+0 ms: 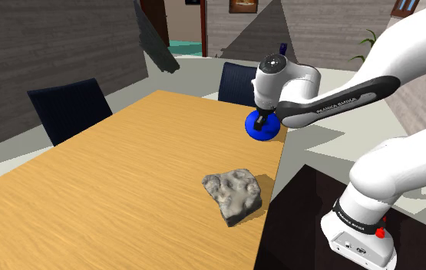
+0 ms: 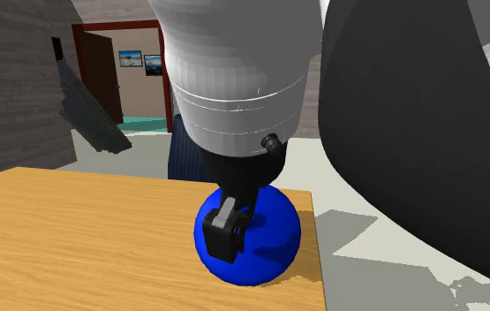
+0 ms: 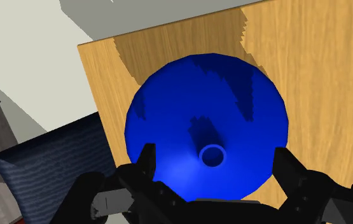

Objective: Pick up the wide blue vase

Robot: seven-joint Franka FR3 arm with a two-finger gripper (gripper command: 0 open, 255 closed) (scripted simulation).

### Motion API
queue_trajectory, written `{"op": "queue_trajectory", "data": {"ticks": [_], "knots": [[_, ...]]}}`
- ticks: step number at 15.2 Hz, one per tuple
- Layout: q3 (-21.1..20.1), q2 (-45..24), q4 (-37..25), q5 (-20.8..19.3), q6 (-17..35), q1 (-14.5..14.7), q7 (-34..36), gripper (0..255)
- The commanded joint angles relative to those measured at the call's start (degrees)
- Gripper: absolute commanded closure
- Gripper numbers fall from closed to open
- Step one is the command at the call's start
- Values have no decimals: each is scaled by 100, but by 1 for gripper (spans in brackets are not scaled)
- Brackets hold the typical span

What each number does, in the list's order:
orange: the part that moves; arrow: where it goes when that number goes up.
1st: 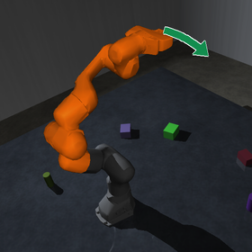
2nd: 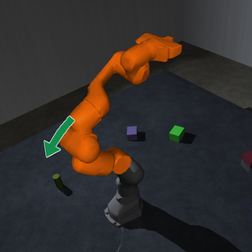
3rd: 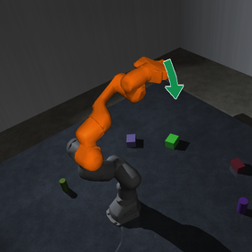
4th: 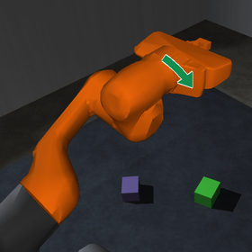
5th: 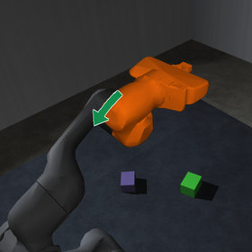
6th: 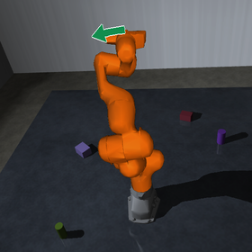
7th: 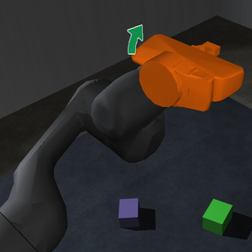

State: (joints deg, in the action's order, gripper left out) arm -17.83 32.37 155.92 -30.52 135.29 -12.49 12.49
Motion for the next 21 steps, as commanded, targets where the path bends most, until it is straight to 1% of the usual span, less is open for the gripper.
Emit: {"op": "queue_trajectory", "data": {"ticks": [1, 10, 21], "knots": [[-8, -12, 8, -10, 19, -6, 18, 255], [-12, -24, 3, -16, 25, -11, 25, 255], [195, 371, -520, 365, -794, 212, -582, 255]]}}
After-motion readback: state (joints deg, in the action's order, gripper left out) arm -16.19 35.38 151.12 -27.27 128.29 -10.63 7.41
